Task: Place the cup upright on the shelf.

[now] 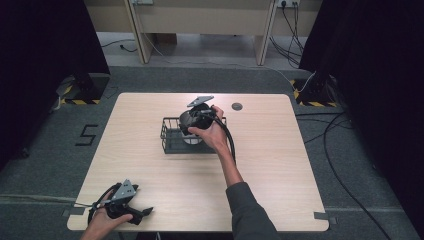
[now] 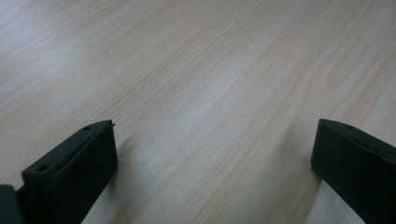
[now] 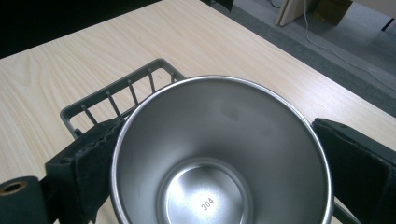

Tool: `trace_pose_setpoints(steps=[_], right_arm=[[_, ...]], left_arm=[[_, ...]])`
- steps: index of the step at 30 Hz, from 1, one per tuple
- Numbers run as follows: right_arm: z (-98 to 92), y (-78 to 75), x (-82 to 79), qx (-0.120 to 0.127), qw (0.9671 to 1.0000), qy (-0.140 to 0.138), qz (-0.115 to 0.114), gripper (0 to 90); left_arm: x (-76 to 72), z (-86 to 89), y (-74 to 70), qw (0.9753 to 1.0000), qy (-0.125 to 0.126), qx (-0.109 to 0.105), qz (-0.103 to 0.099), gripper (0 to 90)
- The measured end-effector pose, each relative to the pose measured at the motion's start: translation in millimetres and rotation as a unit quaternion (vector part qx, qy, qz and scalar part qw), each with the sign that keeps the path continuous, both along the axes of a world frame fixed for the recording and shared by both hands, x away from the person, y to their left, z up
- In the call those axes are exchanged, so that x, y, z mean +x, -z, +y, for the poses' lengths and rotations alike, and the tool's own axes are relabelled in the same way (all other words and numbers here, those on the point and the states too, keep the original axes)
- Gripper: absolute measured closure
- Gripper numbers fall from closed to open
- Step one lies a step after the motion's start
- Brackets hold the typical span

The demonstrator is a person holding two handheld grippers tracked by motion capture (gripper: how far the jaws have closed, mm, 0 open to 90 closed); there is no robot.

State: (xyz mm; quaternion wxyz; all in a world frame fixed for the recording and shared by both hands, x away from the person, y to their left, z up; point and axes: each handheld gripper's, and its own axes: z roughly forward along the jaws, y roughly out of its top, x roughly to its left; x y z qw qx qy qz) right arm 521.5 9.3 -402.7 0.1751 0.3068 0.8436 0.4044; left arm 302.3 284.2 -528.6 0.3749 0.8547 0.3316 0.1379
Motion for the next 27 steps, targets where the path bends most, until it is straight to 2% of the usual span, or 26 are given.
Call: trace_pose_setpoints(steps=[4,8,22,27], right_arm=[[0.8,0.0,-0.3,-0.003,1.0,0.002,-0.003,6.1],[1.5,-0.3,0.1,-0.003,0.9998,0.021,0.0,6.0],[-0.5,0.2,0.7,0.004,0.9999,0.012,-0.007,5.7],[2.6,-3.5,-1.7,-0.011,0.9995,0.012,-0.029,4.5]], left_arm=[[0.0,0.0,0.0,1.0,0.0,0.0,0.0,0.0],[0.0,0.0,0.0,1.0,0.0,0.0,0.0,0.0],[0.0,0.0,0.0,1.0,0.0,0.0,0.0,0.0],[0.0,0.0,0.0,1.0,0.0,0.0,0.0,0.0]])
